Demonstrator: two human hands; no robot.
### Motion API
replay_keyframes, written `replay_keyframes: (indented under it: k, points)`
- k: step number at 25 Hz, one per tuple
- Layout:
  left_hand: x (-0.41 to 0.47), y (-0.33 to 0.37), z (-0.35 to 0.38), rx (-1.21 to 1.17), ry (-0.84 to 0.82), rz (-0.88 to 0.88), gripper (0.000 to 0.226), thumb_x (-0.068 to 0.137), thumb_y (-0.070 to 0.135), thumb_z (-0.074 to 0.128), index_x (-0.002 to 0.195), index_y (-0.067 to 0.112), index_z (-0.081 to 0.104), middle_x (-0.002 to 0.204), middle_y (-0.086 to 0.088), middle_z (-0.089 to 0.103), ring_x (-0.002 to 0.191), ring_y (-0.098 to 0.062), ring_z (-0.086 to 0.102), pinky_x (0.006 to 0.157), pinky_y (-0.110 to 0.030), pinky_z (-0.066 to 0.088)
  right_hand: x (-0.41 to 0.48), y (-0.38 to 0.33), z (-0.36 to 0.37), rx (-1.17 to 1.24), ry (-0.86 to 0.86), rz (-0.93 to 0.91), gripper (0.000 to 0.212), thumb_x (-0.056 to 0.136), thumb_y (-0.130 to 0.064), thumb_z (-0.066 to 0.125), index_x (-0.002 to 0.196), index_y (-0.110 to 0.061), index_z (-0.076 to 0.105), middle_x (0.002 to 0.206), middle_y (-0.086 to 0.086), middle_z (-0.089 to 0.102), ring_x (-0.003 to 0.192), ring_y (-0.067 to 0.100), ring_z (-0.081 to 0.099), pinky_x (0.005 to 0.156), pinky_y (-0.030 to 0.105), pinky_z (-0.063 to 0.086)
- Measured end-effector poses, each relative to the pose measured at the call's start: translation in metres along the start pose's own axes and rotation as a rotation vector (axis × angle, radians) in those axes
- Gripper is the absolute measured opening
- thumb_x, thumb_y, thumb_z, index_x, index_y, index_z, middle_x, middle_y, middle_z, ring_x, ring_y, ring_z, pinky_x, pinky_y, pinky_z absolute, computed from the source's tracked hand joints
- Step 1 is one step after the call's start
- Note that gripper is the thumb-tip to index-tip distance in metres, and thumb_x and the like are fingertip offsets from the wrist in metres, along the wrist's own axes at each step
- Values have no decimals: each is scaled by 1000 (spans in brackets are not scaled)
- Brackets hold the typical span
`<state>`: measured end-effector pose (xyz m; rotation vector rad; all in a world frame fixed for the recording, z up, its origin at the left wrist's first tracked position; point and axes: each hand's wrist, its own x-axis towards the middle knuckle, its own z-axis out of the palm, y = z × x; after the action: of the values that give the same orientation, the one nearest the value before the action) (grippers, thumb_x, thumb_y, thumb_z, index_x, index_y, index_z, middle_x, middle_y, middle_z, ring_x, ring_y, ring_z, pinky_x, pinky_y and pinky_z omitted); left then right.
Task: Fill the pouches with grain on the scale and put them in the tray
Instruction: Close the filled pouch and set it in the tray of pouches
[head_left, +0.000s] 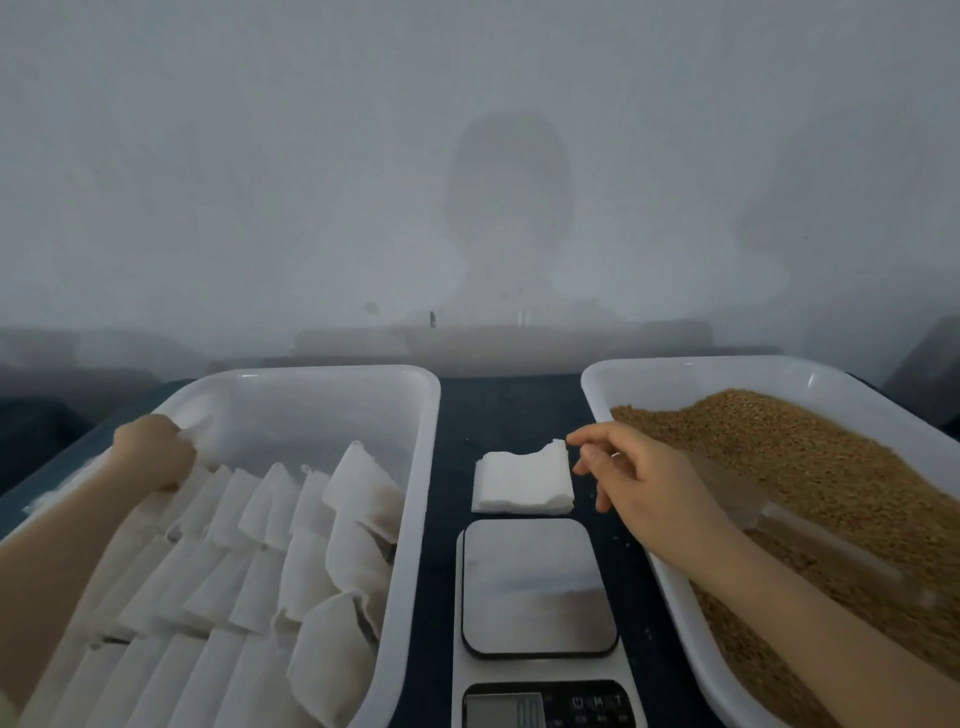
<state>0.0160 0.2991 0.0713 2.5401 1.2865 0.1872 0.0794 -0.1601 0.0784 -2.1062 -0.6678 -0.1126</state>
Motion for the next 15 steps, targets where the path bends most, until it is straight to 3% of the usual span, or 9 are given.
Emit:
replay_keyframes:
  k: [3,6,10,12,13,15]
  points:
    - [7,-4,2,18,47,17,22,91,4,52,109,-7,57,86,-13,57,74,-29,54,63,-33,42,1,-2,3,-15,-20,-12,18,97,-24,47,108,-29,60,84,-15,65,64,-1,59,56,8,43]
    - [-4,7,9,154,261,29,43,90,7,60,127,-1,41,102,-14,60,87,-32,60,59,-35,45,0,-3,2,-17,-23,-20,18,97,-24,46,108,-30,60,84,-15,64,64,-2,59,56,8,43]
    - [-56,78,-24,490,350,268,39,86,2,59,122,10,47,113,-8,51,108,-28,52,67,-37,50,0,0,0,-10,10,-18,19,97,-22,46,107,-30,60,84,-15,64,65,0,58,56,9,43]
    - [-85,115,-21,505,367,484,28,90,4,53,115,14,54,111,-7,56,108,-28,52,70,-39,48,0,0,1,-21,8,-21,19,97,-21,46,107,-29,60,84,-15,63,65,0,58,55,10,43]
    - [-103,138,-15,409,321,587,20,93,10,49,109,17,59,104,-5,59,103,-27,55,70,-36,45,0,1,1,-24,7,-21,19,97,-21,46,107,-29,60,84,-15,64,65,1,59,55,10,44]
    - [-144,181,8,224,58,688,20,95,25,46,96,19,66,89,-2,61,90,-26,60,66,-30,39,0,1,1,-20,10,-21,19,97,-22,46,106,-31,60,84,-15,64,65,1,59,55,9,44]
